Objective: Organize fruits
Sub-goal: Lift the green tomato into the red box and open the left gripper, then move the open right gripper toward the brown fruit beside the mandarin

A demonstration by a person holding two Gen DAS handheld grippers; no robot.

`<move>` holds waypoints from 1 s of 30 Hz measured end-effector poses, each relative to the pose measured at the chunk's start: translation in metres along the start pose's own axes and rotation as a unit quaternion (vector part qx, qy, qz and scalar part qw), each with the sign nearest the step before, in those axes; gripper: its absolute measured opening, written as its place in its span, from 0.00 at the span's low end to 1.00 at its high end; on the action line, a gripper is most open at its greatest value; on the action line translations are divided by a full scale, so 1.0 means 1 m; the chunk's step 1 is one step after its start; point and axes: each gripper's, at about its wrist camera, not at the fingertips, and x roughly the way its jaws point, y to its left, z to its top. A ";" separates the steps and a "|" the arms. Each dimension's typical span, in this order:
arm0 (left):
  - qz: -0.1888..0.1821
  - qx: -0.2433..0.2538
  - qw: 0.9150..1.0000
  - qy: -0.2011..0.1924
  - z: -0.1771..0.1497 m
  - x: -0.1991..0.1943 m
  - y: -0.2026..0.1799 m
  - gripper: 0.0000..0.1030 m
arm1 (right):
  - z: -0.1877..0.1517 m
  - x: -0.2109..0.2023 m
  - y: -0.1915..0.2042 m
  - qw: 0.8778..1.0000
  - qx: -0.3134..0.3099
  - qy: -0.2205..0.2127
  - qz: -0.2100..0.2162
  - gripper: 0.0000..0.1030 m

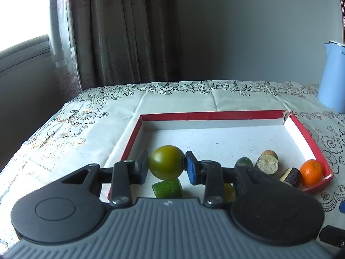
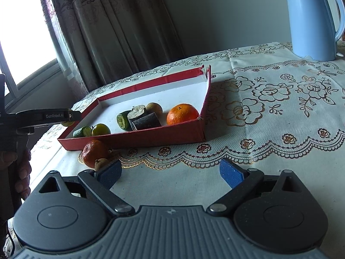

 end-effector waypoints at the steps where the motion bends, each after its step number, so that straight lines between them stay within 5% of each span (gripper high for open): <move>1: -0.002 -0.003 1.000 0.003 0.002 0.004 0.001 0.31 | 0.000 0.000 0.000 1.000 0.001 0.000 0.001 0.96; 5: -0.002 -0.010 1.000 0.015 0.006 0.017 0.005 0.34 | 0.000 -0.001 -0.003 1.000 0.009 -0.002 0.008 0.97; 9: 0.014 -0.007 1.000 -0.005 0.001 0.004 0.009 0.76 | 0.001 -0.001 -0.006 1.000 0.017 -0.004 0.014 0.97; 13: 0.022 -0.001 0.999 -0.029 -0.015 -0.029 0.021 0.95 | 0.001 -0.001 -0.008 1.000 0.020 -0.005 0.017 0.97; 22: 0.040 -0.035 0.999 0.000 -0.077 -0.064 0.066 1.00 | 0.000 -0.002 0.005 0.999 -0.027 -0.001 0.039 0.97; 30: 0.038 -0.031 0.999 0.004 -0.092 -0.059 0.067 1.00 | -0.006 0.005 0.061 0.979 -0.196 0.011 0.050 0.97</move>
